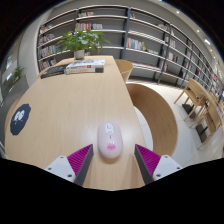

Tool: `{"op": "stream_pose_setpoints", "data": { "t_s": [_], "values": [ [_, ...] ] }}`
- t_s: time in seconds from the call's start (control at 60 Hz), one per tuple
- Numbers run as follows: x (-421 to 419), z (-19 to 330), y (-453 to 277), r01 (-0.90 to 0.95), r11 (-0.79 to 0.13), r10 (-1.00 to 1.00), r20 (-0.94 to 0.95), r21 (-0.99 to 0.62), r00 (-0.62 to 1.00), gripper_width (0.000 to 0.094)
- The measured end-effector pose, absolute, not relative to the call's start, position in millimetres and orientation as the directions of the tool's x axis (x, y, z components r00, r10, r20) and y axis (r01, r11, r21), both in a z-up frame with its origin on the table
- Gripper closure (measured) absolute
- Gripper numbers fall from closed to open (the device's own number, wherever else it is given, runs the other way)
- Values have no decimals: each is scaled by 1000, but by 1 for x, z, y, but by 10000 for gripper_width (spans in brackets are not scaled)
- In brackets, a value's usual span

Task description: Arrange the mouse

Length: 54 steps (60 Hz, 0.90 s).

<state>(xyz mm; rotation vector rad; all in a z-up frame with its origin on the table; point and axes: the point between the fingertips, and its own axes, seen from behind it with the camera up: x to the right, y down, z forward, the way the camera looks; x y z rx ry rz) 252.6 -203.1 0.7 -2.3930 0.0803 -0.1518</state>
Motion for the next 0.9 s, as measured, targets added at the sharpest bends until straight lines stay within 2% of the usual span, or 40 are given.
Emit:
{"op": "stream_pose_setpoints", "data": {
  "t_s": [0.083,0.317,0.383,0.483,0.5,0.617,0.683,0.9],
  "values": [
    [246,-3,-183,-21,-734,-78,54,-679,995,128],
    [235,-7,-156,-34,-732,-70,25,-681,997,444],
    [235,-8,-155,-39,-739,-76,25,-672,997,472],
    [237,-8,-154,-65,-753,-106,23,-654,994,565],
    [237,-8,-154,-63,-756,-107,27,-652,994,607],
    [235,-3,-157,-74,-787,-152,76,-613,985,632],
    [223,34,-147,-79,-749,-190,98,-658,977,631],
    [94,205,-88,-43,-547,-193,76,-836,978,631]
  ]
}}
